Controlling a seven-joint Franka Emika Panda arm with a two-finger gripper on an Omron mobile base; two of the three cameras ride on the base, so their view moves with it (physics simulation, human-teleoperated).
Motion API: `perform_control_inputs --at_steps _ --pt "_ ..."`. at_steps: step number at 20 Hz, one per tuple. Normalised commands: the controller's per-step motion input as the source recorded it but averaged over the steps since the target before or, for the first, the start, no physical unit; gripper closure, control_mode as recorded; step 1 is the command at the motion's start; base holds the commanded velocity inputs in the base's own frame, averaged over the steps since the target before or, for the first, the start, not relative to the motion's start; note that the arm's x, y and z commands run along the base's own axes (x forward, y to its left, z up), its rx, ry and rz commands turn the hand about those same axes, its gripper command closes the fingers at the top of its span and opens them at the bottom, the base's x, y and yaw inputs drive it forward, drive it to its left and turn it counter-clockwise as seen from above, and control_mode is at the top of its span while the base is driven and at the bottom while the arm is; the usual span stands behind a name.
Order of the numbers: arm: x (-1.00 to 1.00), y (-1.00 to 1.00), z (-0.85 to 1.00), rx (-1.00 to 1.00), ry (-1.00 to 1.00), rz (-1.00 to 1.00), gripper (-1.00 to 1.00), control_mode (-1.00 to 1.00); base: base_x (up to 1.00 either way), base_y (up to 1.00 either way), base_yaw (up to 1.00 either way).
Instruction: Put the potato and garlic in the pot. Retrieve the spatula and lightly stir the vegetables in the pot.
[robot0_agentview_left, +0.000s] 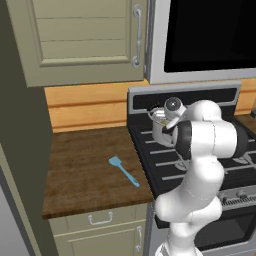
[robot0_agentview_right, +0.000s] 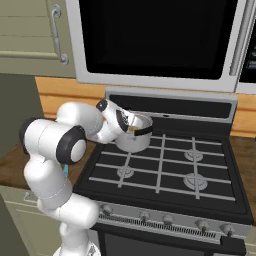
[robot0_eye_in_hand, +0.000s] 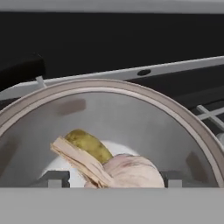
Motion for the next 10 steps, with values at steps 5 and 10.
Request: perform_control_inputs --at_steps 5,10 --pt "-0.08 0.0 0.39 0.0 0.0 0.06 -1.0 -1.0 0.0 0.0 0.0" --pt "-0.66 0.09 0.71 0.0 -0.02 0.04 -1.0 -1.0 0.0 0.0 0.0"
